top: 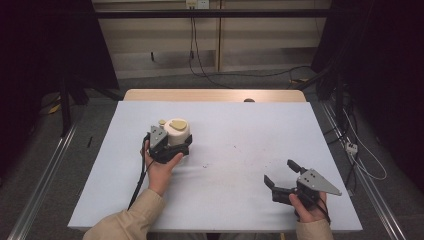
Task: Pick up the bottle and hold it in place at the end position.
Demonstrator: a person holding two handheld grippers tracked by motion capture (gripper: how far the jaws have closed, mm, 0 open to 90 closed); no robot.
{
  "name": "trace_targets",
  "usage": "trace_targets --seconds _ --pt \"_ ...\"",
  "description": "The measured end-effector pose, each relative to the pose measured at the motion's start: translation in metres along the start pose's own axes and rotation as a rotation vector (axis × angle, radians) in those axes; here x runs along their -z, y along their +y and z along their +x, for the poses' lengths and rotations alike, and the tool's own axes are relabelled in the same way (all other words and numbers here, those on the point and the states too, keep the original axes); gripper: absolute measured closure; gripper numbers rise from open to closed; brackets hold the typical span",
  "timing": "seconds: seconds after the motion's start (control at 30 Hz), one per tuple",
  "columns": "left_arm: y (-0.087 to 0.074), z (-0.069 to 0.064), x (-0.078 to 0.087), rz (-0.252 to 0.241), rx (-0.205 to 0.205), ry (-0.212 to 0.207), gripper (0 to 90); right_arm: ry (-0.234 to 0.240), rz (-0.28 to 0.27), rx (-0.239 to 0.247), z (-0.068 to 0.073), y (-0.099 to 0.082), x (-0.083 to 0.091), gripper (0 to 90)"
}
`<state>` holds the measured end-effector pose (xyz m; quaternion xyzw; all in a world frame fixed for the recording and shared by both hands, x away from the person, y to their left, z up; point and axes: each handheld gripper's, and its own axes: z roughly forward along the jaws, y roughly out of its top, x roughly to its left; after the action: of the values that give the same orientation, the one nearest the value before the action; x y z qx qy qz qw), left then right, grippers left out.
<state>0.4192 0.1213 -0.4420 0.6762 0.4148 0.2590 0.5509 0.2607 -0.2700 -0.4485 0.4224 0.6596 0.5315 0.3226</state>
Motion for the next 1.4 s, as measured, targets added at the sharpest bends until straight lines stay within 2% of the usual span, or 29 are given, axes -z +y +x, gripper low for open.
trace_targets --seconds 0.33,1.03,1.4 --pt "0.004 -0.010 -0.011 0.008 -0.016 -0.041 5.8 -0.002 -0.001 -0.001 -0.001 0.000 0.000 4.0" --pt "0.005 -0.025 -0.027 0.026 -0.036 -0.082 6.1 0.006 0.003 0.000 0.000 -0.001 -0.001 4.1" --pt "0.008 -0.033 -0.034 0.024 -0.034 -0.109 6.3 0.004 0.003 -0.002 -0.001 -0.001 0.000 4.1"
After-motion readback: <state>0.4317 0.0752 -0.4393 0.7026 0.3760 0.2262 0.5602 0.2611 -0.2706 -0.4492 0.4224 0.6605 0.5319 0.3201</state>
